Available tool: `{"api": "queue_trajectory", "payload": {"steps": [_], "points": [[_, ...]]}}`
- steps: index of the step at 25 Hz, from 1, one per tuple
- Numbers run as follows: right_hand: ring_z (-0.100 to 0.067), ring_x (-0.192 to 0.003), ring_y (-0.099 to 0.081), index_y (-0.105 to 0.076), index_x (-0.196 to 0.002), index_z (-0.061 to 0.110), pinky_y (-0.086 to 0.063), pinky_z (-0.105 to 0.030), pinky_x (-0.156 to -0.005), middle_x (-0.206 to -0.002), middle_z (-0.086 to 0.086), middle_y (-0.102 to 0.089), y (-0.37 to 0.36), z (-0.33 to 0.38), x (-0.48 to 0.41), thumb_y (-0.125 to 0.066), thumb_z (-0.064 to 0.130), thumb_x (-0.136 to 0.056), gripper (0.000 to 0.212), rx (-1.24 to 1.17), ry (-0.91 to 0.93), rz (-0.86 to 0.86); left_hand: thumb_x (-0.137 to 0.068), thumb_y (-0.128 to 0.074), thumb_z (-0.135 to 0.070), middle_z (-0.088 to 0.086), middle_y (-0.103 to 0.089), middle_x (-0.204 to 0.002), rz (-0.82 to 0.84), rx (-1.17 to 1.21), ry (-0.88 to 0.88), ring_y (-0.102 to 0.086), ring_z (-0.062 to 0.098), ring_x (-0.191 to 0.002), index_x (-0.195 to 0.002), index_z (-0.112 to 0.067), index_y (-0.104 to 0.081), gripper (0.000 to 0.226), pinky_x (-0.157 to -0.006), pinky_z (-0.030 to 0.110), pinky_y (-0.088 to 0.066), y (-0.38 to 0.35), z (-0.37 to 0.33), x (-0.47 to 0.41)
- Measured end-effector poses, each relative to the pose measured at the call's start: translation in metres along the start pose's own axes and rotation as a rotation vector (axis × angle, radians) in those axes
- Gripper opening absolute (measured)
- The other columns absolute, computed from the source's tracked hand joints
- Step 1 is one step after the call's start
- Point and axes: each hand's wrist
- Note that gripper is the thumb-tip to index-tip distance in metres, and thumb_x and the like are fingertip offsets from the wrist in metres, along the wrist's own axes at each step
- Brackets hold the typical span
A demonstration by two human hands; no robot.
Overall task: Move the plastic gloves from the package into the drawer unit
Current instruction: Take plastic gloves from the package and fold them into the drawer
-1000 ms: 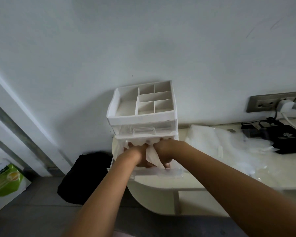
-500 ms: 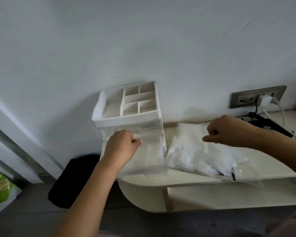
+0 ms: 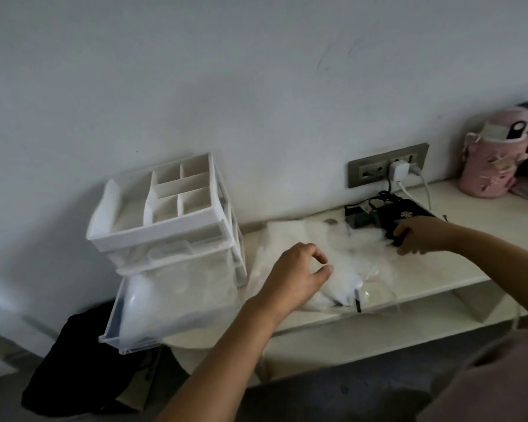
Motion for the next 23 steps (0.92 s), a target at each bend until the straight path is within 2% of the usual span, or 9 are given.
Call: {"api": "queue_trajectory", "payload": {"steps": [2,4,6,9,13,16,20,22,23], "points": [[-0.016,-0.069,-0.056,-0.056,-0.117,0.009,-0.046,-0.020,-0.057,-0.096,-0.015,-0.064,-0.002,-0.007,-0.001,-0.074,0.007,-0.078,0.043,-0.030,0.012,0.012,-0.091,-0.059,-0.035,-0.001,-0.053,-0.132,0.086,-0.005,0.062,-0.049,0.014,-0.120,-0.123,-0.018,-0.055,0.037,-0.097,0.021,-0.036,-0.025,0.005,-0.012],[-0.015,-0.070,-0.060,-0.058,-0.114,0.008,-0.047,-0.019,-0.057,-0.095,-0.013,-0.066,-0.004,-0.008,-0.002,-0.075,0.013,-0.078,0.040,-0.031,0.027,0.008,-0.093,-0.055,-0.040,0.002,-0.037,-0.148,0.189,-0.070,0.135,-0.033,0.018,-0.136,-0.140,-0.019,-0.040,0.054,-0.113,0.033,-0.024,-0.048,0.016,-0.020],[-0.016,-0.073,-0.063,-0.063,-0.102,0.005,-0.049,-0.019,-0.058,-0.090,-0.010,-0.066,-0.008,-0.007,-0.003,-0.072,0.029,-0.082,0.032,-0.117,0.034,0.002,-0.093,-0.050,-0.047,0.003,-0.018,-0.158,0.269,-0.199,0.163,-0.011,0.022,-0.146,-0.148,-0.020,-0.025,0.066,-0.118,0.046,-0.006,-0.065,0.027,-0.022],[-0.016,-0.072,-0.064,-0.063,-0.092,0.004,-0.051,-0.020,-0.058,-0.086,-0.010,-0.066,-0.017,-0.003,-0.006,-0.066,0.036,-0.085,0.032,-0.252,0.041,-0.036,-0.093,-0.046,-0.052,0.001,-0.002,-0.161,0.260,-0.273,0.139,0.005,0.023,-0.148,-0.152,-0.022,-0.013,0.074,-0.117,0.049,0.005,-0.082,0.040,-0.019],[-0.017,-0.062,-0.063,-0.071,-0.084,0.000,-0.054,-0.020,-0.058,-0.081,-0.018,-0.071,-0.021,0.001,-0.013,-0.071,0.011,-0.082,0.011,-0.203,0.056,-0.136,-0.091,-0.037,-0.061,0.000,0.001,-0.161,0.208,-0.296,0.087,0.008,0.022,-0.148,-0.152,-0.024,-0.010,0.076,-0.116,0.048,0.008,-0.092,0.048,-0.014],[-0.020,-0.062,-0.067,-0.073,-0.082,-0.002,-0.058,-0.026,-0.067,-0.075,-0.014,-0.071,-0.010,0.007,-0.013,-0.072,0.004,-0.079,0.007,-0.196,0.063,-0.198,-0.076,-0.009,-0.082,-0.001,-0.001,-0.161,0.140,-0.274,0.062,0.006,0.020,-0.148,-0.152,-0.024,-0.010,0.096,-0.116,0.044,0.010,-0.095,0.050,-0.010],[-0.003,-0.043,-0.062,-0.072,-0.079,0.004,-0.051,-0.011,-0.049,-0.057,0.001,-0.067,0.012,0.011,-0.001,-0.071,0.000,-0.078,0.004,-0.255,0.083,-0.246,-0.069,0.005,-0.078,-0.002,-0.002,-0.161,0.056,-0.243,0.072,0.005,0.017,-0.148,-0.153,-0.023,-0.010,0.102,-0.114,0.038,0.012,-0.099,0.050,-0.007],[-0.007,-0.049,-0.065,-0.072,-0.079,0.005,-0.055,-0.015,-0.057,-0.064,-0.003,-0.070,0.017,0.007,0.002,-0.071,-0.003,-0.076,0.008,-0.236,0.100,-0.276,-0.068,0.005,-0.077,-0.003,-0.001,-0.161,0.075,-0.244,0.088,0.006,0.016,-0.148,-0.153,-0.023,-0.010,0.102,-0.115,0.038,0.012,-0.098,0.049,-0.007],[-0.013,-0.057,-0.069,-0.073,-0.079,0.005,-0.057,-0.021,-0.064,-0.069,-0.007,-0.071,0.020,0.004,0.003,-0.071,-0.004,-0.075,0.010,-0.259,0.110,-0.289,-0.068,0.004,-0.077,-0.003,-0.001,-0.161,0.094,-0.240,0.106,0.006,0.016,-0.148,-0.153,-0.023,-0.010,0.101,-0.115,0.038,0.012,-0.096,0.048,-0.008]]}}
Point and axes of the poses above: each hand's wrist, its own x-axis away from the middle knuckle, its own y-axis out of the back of the hand, z = x × y
